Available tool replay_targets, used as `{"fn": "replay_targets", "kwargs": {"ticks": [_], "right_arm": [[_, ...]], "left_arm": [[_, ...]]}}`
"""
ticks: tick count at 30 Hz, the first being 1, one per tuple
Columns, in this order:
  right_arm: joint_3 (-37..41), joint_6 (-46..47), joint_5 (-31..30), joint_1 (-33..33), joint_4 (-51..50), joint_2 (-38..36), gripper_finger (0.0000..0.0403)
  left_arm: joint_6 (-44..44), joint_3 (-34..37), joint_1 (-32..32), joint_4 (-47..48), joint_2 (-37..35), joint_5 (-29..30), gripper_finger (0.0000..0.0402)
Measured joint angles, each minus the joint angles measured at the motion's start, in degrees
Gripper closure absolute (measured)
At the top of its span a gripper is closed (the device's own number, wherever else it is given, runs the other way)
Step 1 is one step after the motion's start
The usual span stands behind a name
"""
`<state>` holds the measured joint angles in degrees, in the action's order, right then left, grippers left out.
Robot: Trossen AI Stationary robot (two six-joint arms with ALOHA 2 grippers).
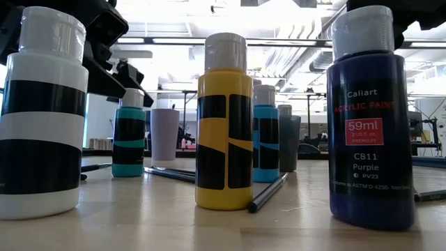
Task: Pick & Place Paint Supplies
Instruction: Put the blue paint bottle into the black bin
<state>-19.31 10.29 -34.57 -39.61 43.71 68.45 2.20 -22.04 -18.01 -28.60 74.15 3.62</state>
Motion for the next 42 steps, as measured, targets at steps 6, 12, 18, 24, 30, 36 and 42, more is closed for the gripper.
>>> {"fn": "replay_targets", "kwargs": {"ticks": [6, 12, 18, 24, 30, 36, 42], "right_arm": [[0.0, 0.0, 0.0, 0.0, -0.2, 0.0, 0.0339], [0.0, 0.0, 0.0, 0.0, -0.2, 0.0, 0.0339], [0.0, 0.0, 0.0, 0.0, -0.3, 0.0, 0.0339], [0.0, 0.0, 0.0, 0.0, -0.3, 0.0, 0.0339], [0.0, 0.0, 0.0, 0.0, -0.3, 0.0, 0.0339], [0.0, 0.0, 0.0, 0.0, -0.3, 0.0, 0.0339], [0.0, 0.0, 0.0, 0.0, -0.3, 0.0, 0.0339]], "left_arm": [[0.0, 0.0, 0.0, 0.0, 0.0, 0.0, 0.0149], [0.0, 0.0, 0.0, 0.0, 0.0, 0.0, 0.0149], [1.1, 0.0, 0.0, 0.0, 0.0, 0.0, 0.0149], [1.1, 0.0, 0.0, 0.0, 0.0, 0.0, 0.0149], [1.1, 0.0, 0.0, 0.0, 0.0, 0.0, 0.0149], [1.1, 0.0, 0.0, 0.0, 0.0, 0.3, 0.0150], [1.1, 0.0, 0.0, 0.0, 0.0, 0.4, 0.0193]]}}
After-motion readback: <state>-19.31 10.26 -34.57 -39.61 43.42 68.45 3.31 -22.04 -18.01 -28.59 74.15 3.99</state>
